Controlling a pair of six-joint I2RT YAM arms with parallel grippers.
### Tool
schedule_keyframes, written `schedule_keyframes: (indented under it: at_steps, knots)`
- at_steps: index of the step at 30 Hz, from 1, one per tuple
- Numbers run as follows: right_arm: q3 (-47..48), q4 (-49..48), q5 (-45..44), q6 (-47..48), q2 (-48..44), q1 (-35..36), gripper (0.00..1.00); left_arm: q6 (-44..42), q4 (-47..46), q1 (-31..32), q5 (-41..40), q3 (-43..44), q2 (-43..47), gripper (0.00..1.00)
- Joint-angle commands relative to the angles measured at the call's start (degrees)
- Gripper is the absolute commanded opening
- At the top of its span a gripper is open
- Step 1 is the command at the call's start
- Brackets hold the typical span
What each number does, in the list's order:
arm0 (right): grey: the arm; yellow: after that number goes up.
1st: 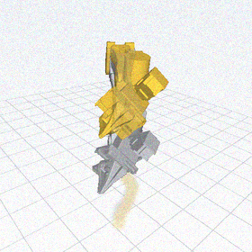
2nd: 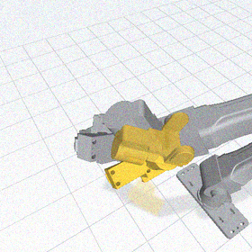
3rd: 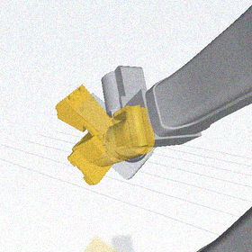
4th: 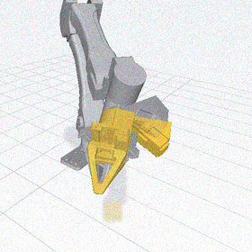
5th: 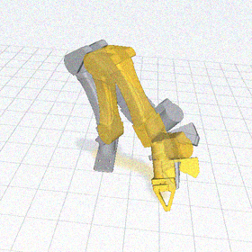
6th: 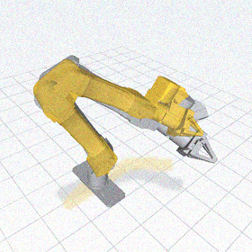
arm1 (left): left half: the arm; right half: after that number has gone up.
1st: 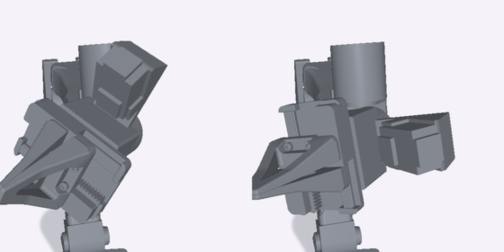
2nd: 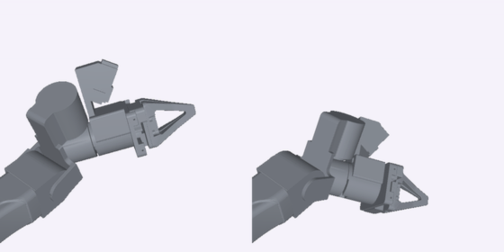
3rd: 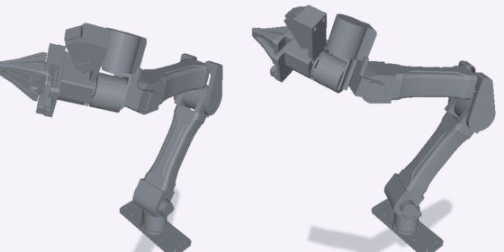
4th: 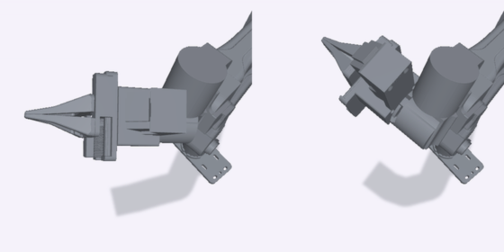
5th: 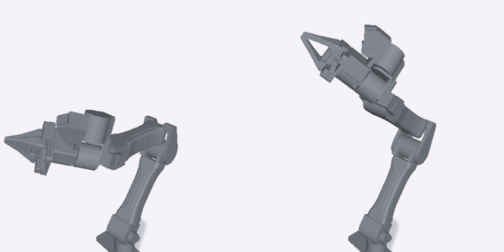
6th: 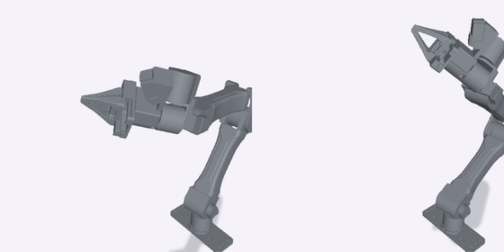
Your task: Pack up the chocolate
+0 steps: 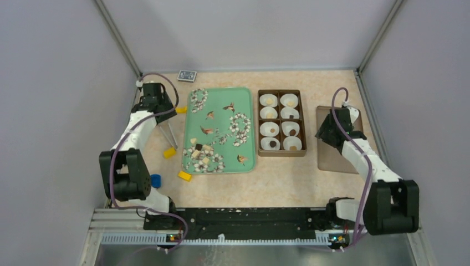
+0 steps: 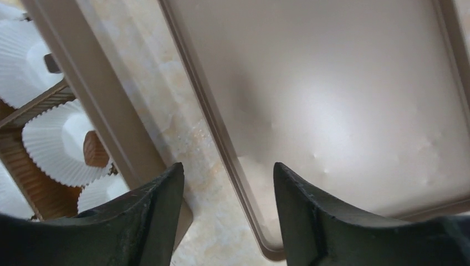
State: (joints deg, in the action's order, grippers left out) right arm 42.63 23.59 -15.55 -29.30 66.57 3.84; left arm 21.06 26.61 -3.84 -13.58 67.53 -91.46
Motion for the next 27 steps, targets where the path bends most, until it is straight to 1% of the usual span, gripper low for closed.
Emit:
schedule_keyframes:
  at_steps: [1, 3, 5, 7, 9, 10, 12, 15, 18, 20, 21, 27]
  knots:
    - [0.5, -6.5, 1.5, -0.3, 7.1, -1.2, 0.53, 0.4, 0.6, 3.3, 9.1, 1.7, 8.4, 0.75]
    - [1.1, -8.4, 1.7, 0.2, 10.8, -1.3, 0.49, 0.8, 0.7, 7.6, 9.6, 1.4, 10.1, 0.75]
    - [1.2, -10.9, 1.8, 0.5, 14.4, -1.3, 0.49, 0.7, 0.3, 13.0, 6.8, 1.1, 12.0, 0.76]
    - [1.8, -12.4, 2.2, 0.5, 17.7, -1.3, 0.47, 0.3, -0.5, 18.8, 4.2, 0.7, 14.1, 0.76]
    - [2.6, -13.5, 2.6, 0.7, 20.8, -1.2, 0.38, 1.2, -0.9, 22.4, 5.0, 0.6, 14.9, 0.77]
    - [3.1, -13.6, 2.3, 0.7, 22.2, -1.2, 0.36, 2.1, -1.0, 23.4, 6.3, 0.5, 15.1, 0.77]
    - [4.0, -13.7, 1.5, 1.2, 24.2, -1.2, 0.29, 3.2, -1.9, 24.4, 10.2, 0.1, 15.3, 0.77]
    - [4.7, -13.5, 0.7, 1.5, 25.8, -1.2, 0.26, 4.2, -2.7, 25.0, 12.8, -0.5, 15.1, 0.77]
    - [4.6, -13.4, 0.9, 1.8, 25.9, -1.2, 0.15, 4.2, -2.9, 25.3, 13.3, -0.6, 14.3, 0.77]
    - [4.5, -13.0, 0.4, 2.1, 25.7, -1.2, 0.03, 4.0, -3.1, 25.4, 14.2, -0.4, 13.9, 0.77]
    - [4.6, -12.6, 0.0, 2.2, 25.5, -1.3, 0.00, 3.9, -3.1, 25.5, 15.2, -0.2, 13.7, 0.77]
    - [4.5, -11.9, -1.3, 2.4, 24.5, -1.2, 0.00, 4.2, -3.5, 25.6, 18.2, 0.5, 13.0, 0.77]
